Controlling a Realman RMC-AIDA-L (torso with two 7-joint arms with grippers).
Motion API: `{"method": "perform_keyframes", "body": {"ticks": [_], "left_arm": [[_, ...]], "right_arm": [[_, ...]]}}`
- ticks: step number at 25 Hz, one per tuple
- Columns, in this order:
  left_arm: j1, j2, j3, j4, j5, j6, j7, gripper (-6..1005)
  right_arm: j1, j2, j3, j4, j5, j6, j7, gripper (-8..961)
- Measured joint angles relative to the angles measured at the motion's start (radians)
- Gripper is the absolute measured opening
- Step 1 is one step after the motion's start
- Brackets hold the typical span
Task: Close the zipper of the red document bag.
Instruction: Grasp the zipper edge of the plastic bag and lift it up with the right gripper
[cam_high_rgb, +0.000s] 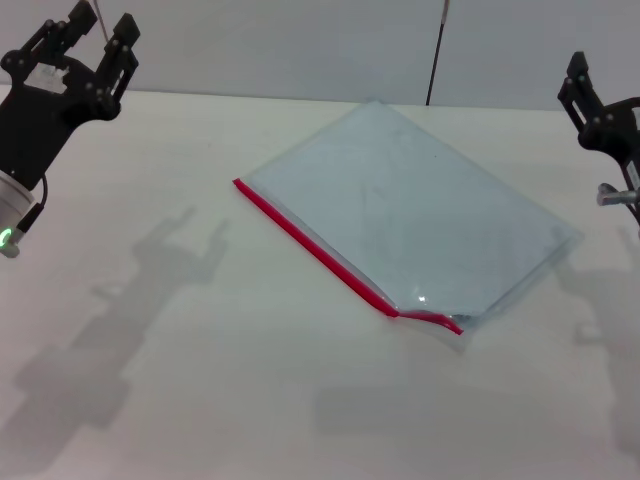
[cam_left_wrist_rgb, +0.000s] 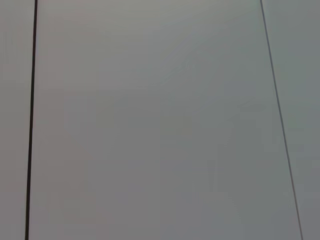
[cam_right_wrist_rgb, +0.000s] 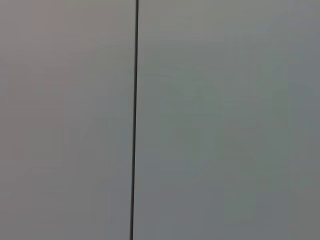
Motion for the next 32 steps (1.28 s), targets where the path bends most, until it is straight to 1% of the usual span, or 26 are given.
{"method": "perform_keyframes", "body": {"ticks": [15,18,20,22,26,29,31,32], "left_arm": [[-0.001,0.001,0.0,-0.001,0.0,0.001,0.0,478],[-0.004,0.001,0.0,-0.001,0.0,0.017,0.0,478],[-0.011,0.003,0.002,-0.002,0.003,0.053,-0.009,478],[-0.022,0.007,0.005,-0.002,0.021,0.09,-0.037,478],[-0.048,0.017,0.0,0.0,0.107,0.143,-0.118,479],[-0.058,0.026,0.0,0.002,0.153,0.154,-0.155,479],[-0.061,0.03,-0.001,0.002,0.166,0.155,-0.167,479],[-0.061,0.032,-0.001,0.002,0.171,0.155,-0.171,479]], "right_arm": [[0.007,0.0,0.0,0.005,0.0,-0.001,0.002,861],[0.008,0.0,0.006,-0.001,0.007,-0.031,0.002,861],[0.007,-0.002,0.018,-0.025,0.017,-0.088,0.002,860],[0.0,-0.014,0.036,-0.074,0.019,-0.178,-0.003,860],[-0.013,-0.076,0.085,-0.202,0.011,-0.452,-0.015,859],[-0.015,-0.112,0.107,-0.263,0.006,-0.607,-0.016,859],[-0.014,-0.127,0.12,-0.293,-0.012,-0.694,-0.019,858],[-0.014,-0.131,0.131,-0.309,-0.031,-0.747,-0.02,858]]}}
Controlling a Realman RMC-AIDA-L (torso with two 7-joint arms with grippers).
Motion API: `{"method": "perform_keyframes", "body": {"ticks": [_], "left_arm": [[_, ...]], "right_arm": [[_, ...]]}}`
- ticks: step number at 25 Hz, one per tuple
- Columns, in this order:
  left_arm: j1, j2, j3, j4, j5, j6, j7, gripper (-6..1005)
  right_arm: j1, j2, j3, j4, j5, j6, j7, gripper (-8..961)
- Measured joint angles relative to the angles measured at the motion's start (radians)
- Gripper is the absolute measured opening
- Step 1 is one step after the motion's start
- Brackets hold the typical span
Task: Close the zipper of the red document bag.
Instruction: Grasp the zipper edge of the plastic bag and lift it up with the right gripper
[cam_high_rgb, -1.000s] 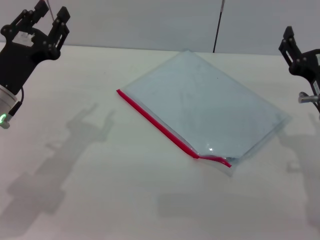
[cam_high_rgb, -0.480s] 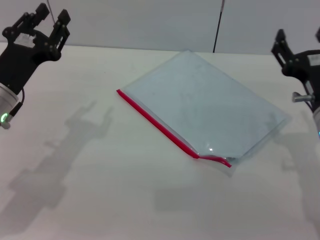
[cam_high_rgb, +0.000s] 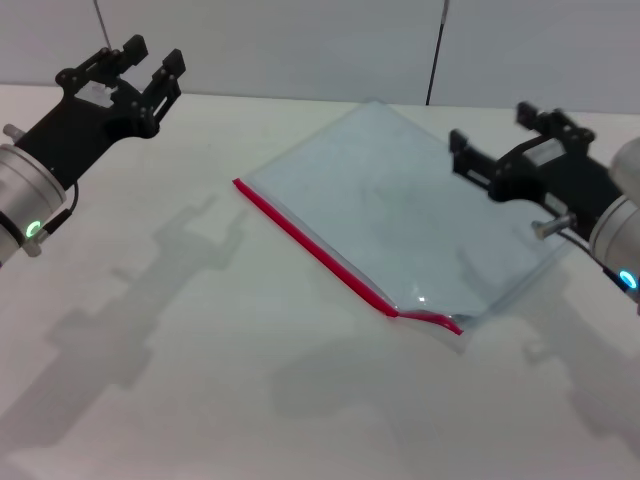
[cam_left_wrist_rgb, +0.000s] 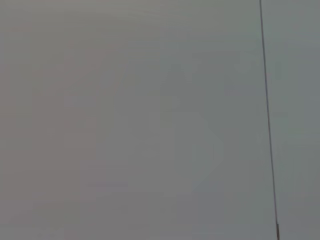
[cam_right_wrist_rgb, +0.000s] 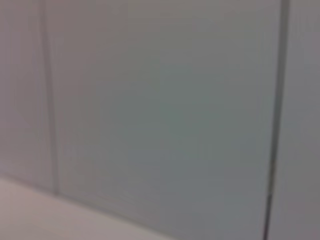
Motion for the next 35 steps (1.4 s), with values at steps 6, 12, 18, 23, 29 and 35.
{"method": "perform_keyframes", "body": {"ticks": [6,12,18,23,29,35], "left_arm": [[-0.002,0.009,-0.002,0.0,0.009,0.001,-0.019,479],[-0.002,0.008,-0.023,-0.002,0.02,0.001,-0.021,479],[-0.001,0.009,-0.025,-0.003,0.022,0.003,-0.022,479],[-0.003,0.008,-0.025,-0.003,0.022,0.012,-0.022,479],[-0.005,0.006,-0.025,-0.003,0.022,0.018,-0.023,479],[-0.007,0.005,-0.025,-0.003,0.022,0.026,-0.023,479]], "right_arm": [[-0.024,0.001,0.102,-0.106,-0.098,-0.316,-0.02,857],[-0.034,0.018,0.156,-0.187,-0.1,-0.616,-0.182,853],[-0.039,0.093,0.242,-0.145,-0.098,-0.778,-0.374,850],[-0.033,0.135,0.293,-0.081,-0.088,-0.825,-0.472,851],[0.001,0.133,0.296,0.002,-0.063,-0.818,-0.487,850],[0.045,0.134,0.296,0.083,-0.061,-0.82,-0.497,850]]}}
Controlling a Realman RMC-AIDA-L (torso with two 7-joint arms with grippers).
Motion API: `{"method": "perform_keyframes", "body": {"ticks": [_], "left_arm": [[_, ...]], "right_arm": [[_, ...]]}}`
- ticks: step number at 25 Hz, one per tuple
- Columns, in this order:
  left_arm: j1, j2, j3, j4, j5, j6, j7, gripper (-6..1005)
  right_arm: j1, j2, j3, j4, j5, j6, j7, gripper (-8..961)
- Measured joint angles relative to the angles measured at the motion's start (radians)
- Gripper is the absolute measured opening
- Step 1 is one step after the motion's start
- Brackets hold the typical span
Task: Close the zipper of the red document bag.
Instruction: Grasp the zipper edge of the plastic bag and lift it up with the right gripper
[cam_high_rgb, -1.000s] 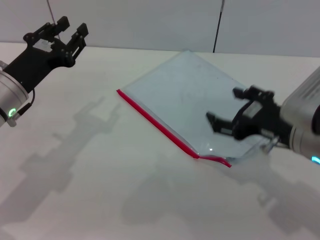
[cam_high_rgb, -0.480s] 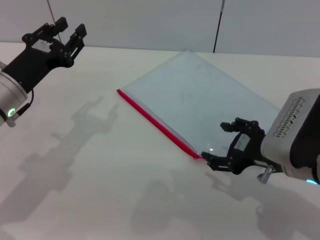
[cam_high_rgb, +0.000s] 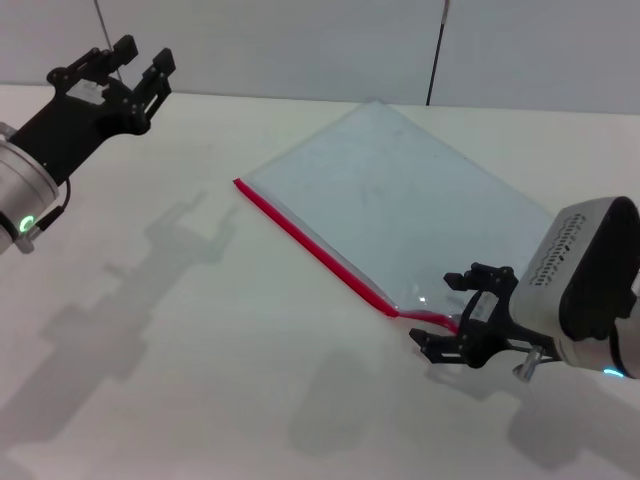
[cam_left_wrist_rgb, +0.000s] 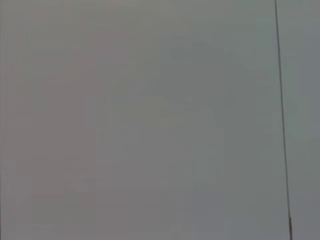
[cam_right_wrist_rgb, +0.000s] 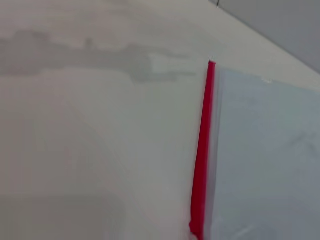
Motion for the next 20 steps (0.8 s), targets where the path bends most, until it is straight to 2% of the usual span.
{"method": "perform_keyframes", "body": {"ticks": [10,15,20], "left_arm": [[-0.002,-0.002,0.0,0.0,0.0,0.0,0.0,480],[-0.001,-0.002,0.0,0.0,0.0,0.001,0.0,480],[-0.001,-0.002,0.0,0.0,0.0,0.002,0.0,480]], "right_arm": [[0.011,0.0,-0.006,0.041,-0.005,0.055,-0.01,851],[0.037,0.001,-0.003,0.086,-0.001,0.068,-0.017,818],[0.047,0.002,-0.001,0.104,-0.001,0.074,-0.017,694]]}}
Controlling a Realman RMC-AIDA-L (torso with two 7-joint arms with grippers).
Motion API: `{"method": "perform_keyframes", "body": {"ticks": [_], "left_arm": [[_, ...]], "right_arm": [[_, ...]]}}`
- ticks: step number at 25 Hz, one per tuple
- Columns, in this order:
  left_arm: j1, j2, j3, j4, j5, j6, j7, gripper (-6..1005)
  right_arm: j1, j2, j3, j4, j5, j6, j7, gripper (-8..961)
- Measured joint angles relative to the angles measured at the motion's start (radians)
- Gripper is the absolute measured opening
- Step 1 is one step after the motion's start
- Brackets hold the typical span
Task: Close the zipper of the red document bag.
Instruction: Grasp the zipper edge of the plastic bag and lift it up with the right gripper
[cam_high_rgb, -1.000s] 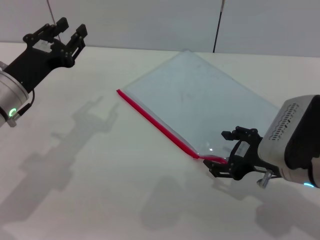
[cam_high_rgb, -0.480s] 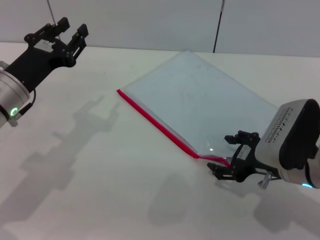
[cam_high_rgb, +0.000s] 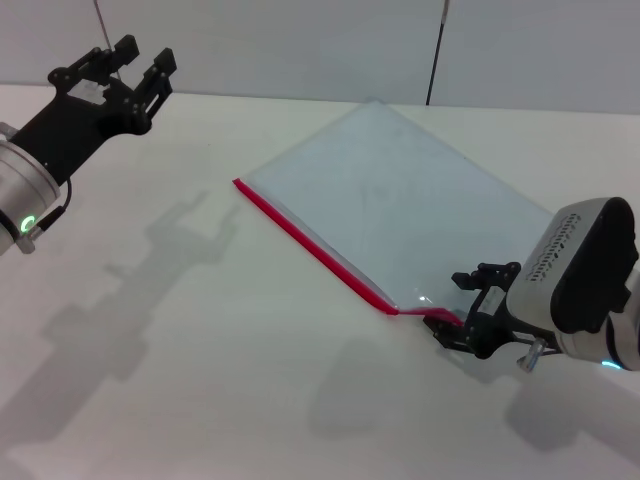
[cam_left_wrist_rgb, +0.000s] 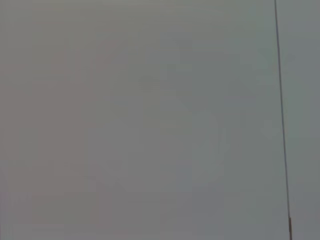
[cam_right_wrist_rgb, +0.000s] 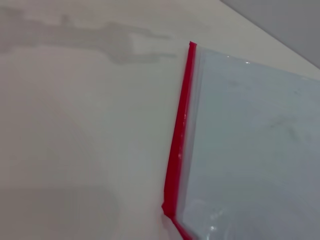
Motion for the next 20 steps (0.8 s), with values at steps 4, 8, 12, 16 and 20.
{"method": "perform_keyframes", "body": {"ticks": [4,8,12,16,20], "left_arm": [[0.0,0.0,0.0,0.0,0.0,0.0,0.0,480],[0.0,0.001,0.0,0.0,0.0,0.0,0.0,480],[0.0,0.001,0.0,0.0,0.0,0.0,0.0,480],[0.0,0.001,0.0,0.0,0.0,0.0,0.0,480],[0.0,0.001,0.0,0.0,0.003,0.0,0.0,480]], "right_arm": [[0.012,-0.001,0.0,0.02,-0.001,0.004,0.0,666],[0.018,-0.002,0.0,0.031,-0.002,0.022,0.0,644],[0.017,0.0,0.001,0.024,0.0,0.03,0.002,603],[0.022,0.001,0.004,0.023,0.01,0.031,0.011,493],[0.018,0.001,0.005,0.003,0.027,0.032,0.006,339]]}}
